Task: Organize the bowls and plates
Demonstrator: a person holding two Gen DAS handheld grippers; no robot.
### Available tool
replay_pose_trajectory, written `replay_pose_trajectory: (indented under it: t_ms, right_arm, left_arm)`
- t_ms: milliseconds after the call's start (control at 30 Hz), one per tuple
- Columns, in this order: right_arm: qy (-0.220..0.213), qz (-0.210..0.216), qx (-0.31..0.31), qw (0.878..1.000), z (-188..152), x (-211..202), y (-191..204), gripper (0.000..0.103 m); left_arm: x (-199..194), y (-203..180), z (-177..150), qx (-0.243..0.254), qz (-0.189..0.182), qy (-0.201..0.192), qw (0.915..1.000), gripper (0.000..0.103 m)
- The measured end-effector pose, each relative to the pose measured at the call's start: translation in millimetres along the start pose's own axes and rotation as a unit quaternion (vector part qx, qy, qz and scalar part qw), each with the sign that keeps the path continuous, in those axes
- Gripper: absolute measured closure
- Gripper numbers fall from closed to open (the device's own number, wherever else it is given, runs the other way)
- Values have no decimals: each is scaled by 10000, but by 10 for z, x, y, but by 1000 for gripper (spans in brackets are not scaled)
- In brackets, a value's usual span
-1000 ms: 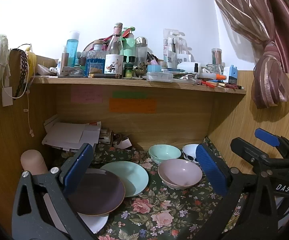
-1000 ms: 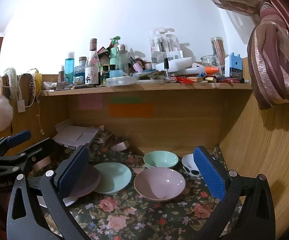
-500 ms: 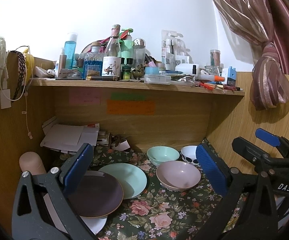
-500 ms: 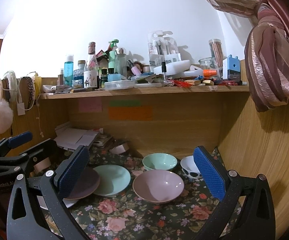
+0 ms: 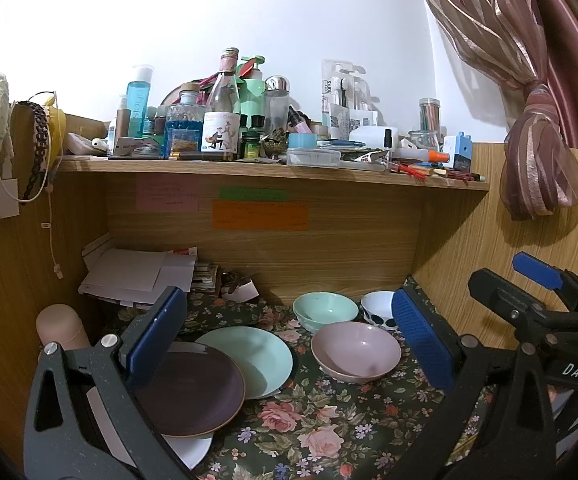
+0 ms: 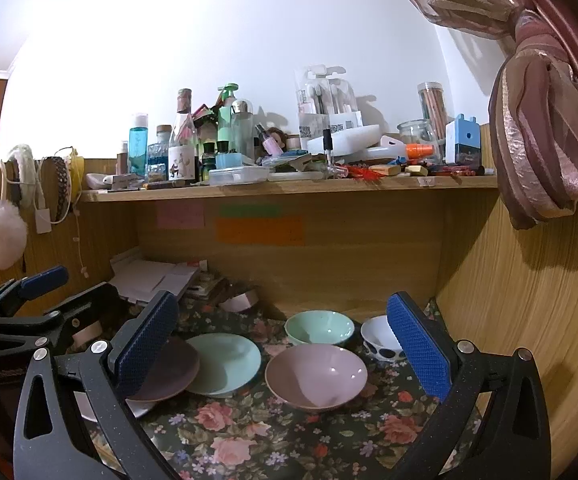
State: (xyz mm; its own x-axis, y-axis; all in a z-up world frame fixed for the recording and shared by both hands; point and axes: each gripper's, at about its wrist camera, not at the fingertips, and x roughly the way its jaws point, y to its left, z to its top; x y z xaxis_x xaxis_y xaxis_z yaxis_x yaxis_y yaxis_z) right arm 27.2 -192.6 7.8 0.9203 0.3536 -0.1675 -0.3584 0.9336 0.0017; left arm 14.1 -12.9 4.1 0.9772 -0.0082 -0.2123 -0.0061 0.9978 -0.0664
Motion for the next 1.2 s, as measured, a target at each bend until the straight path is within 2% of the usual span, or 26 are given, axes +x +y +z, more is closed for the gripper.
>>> replay_pose_trajectory:
  t_ms: [667,1200]
  right_arm:
    - [-17,-27,-16,10000,-12,-3,3,0]
    - [272,65,-87,9996,-132,236,96,0]
  left_arm:
    - [16,-22,9,5,-12,19,10000,0]
    - [170,165,-127,-42,138,304,9994,0]
